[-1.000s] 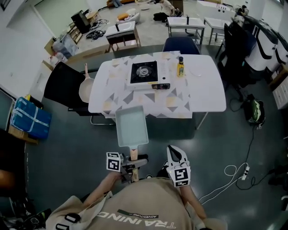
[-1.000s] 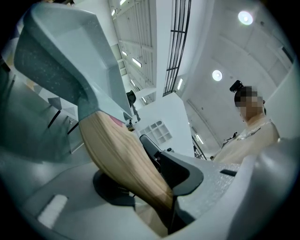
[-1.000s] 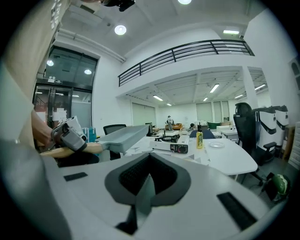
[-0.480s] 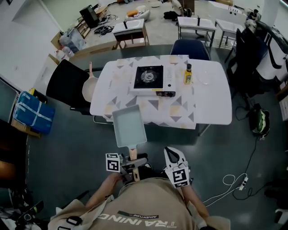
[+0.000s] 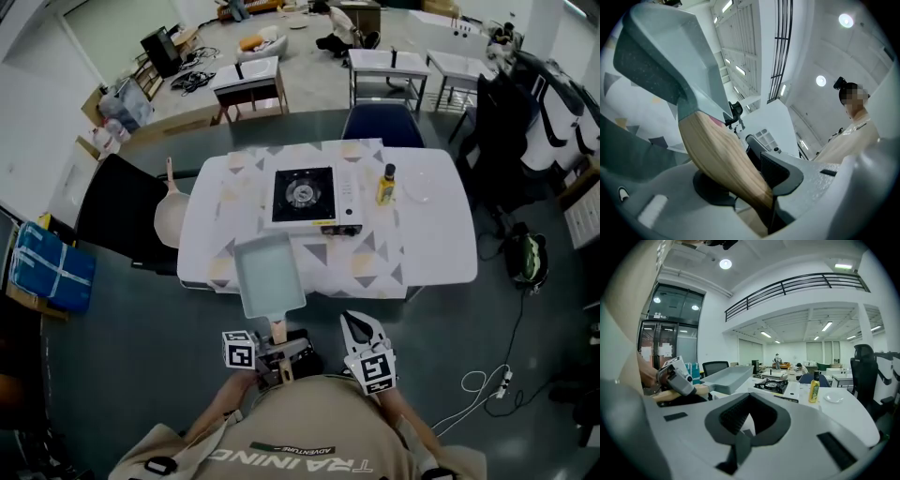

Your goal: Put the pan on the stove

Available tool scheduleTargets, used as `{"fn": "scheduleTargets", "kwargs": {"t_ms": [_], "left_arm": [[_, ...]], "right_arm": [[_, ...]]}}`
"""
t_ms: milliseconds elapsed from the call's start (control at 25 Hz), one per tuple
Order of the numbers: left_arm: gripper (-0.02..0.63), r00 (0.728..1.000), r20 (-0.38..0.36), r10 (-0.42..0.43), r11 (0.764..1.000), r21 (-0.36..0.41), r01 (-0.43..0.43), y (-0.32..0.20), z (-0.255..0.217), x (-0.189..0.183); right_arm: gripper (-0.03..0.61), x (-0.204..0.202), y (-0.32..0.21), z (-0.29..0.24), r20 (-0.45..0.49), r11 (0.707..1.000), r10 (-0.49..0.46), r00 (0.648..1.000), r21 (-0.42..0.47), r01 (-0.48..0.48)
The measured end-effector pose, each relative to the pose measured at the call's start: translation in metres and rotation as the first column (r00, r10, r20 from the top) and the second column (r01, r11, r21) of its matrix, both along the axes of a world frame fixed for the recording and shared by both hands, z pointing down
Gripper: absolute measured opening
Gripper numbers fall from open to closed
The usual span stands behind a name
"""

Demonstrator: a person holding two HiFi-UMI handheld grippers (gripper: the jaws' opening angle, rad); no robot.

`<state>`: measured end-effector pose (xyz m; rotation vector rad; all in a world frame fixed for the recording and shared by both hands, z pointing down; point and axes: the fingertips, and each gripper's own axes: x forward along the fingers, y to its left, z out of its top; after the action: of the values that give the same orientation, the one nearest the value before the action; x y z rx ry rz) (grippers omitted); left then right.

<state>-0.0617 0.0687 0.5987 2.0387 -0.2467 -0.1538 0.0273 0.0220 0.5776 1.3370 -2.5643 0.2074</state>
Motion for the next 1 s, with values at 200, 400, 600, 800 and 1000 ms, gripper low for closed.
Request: {"fn": "scheduleTargets", "kwargs": {"t_ms": [200,400,600,800,1000], "left_arm": [[0.163,0.999,0.010,0.052,0.997,0.050,-0.052,-0.048,-0.001,-0.015],[0.163,0.993,0.023,0.114,0.991,0.061,-0.115,-0.083,0.005,-0.030],[0.164,0.988,0.020,0.155,0.987,0.045,-0.155,-0.108,0.012,-0.044],[0.164,0.985,0.023,0.171,0.985,0.026,-0.172,-0.124,0.023,-0.046],[0.164,0.987,0.022,0.162,0.987,0.005,-0.162,-0.146,0.025,-0.041]], "right_arm": [[0.003,-0.012,-0.044,-0.014,-0.010,0.999,0.041,0.999,0.028,-0.041],[0.003,-0.012,-0.072,-0.008,0.041,0.988,0.155,0.987,-0.026,-0.154],[0.003,-0.022,-0.088,-0.002,0.009,0.980,0.195,0.981,-0.041,-0.195],[0.003,-0.021,-0.109,0.002,-0.006,0.976,0.208,0.978,-0.062,-0.208],[0.003,-0.020,-0.140,0.004,0.000,0.982,0.182,0.983,-0.052,-0.182]]}}
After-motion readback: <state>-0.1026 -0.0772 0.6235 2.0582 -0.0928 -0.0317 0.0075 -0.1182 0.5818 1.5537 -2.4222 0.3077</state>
